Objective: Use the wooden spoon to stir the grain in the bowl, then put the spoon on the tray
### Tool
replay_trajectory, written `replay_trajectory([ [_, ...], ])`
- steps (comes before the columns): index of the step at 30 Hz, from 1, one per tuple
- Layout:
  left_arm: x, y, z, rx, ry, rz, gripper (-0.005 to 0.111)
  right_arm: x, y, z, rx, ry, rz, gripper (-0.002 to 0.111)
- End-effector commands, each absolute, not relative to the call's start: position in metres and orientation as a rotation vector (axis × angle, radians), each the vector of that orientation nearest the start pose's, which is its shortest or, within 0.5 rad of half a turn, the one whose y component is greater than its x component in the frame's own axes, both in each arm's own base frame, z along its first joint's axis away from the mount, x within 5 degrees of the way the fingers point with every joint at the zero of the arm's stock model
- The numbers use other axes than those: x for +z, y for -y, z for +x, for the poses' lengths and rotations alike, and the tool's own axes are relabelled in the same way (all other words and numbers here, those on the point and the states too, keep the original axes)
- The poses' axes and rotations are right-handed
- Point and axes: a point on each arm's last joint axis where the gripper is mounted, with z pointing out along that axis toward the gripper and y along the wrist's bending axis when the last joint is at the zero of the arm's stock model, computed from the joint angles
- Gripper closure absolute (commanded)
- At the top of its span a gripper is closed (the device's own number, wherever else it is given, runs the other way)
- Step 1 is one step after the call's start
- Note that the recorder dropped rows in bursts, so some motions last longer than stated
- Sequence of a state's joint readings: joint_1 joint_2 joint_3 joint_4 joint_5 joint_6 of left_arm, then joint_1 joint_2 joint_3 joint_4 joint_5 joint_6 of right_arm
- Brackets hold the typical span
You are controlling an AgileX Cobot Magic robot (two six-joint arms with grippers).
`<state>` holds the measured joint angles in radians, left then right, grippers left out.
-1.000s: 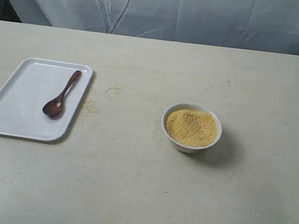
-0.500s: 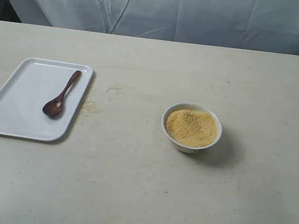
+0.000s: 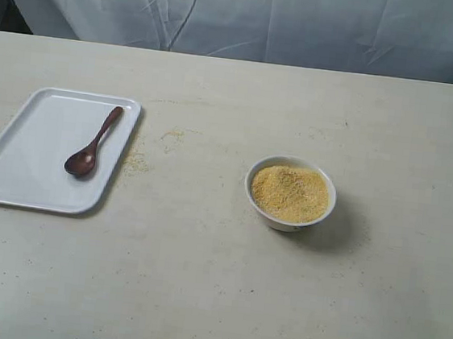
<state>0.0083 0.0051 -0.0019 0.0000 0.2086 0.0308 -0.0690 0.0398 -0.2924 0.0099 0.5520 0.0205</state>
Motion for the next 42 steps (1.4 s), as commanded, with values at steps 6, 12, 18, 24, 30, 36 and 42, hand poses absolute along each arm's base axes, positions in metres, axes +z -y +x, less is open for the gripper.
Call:
replay_trajectory([
  [6, 0.195, 0.0, 0.056, 0.028, -1.684, 0.017, 0.107, 0.214, 0.003, 0.053, -0.01, -1.639, 0.094, 0.109],
  [12, 0.195, 0.0, 0.056, 0.028, -1.684, 0.017, 0.107, 0.189, 0.003, 0.055, -0.008, -1.743, 0.1, 0.109],
  [18, 0.195, 0.0, 0.056, 0.028, -1.684, 0.017, 0.107, 0.186, 0.003, 0.054, -0.006, -1.786, 0.101, 0.109],
  [24, 0.195, 0.0, 0.056, 0.028, -1.684, 0.017, 0.107, 0.186, 0.003, 0.054, -0.006, -1.786, 0.101, 0.109],
  [30, 0.195, 0.0, 0.056, 0.028, -1.684, 0.017, 0.107, 0.186, 0.003, 0.054, -0.005, -1.786, 0.102, 0.109],
  [36, 0.195, 0.0, 0.056, 0.028, -1.684, 0.017, 0.107, 0.186, 0.003, 0.054, -0.007, -1.786, 0.101, 0.109],
  [42, 0.195, 0.0, 0.056, 0.028, -1.684, 0.017, 0.107, 0.186, 0.003, 0.054, -0.007, -1.786, 0.101, 0.109],
])
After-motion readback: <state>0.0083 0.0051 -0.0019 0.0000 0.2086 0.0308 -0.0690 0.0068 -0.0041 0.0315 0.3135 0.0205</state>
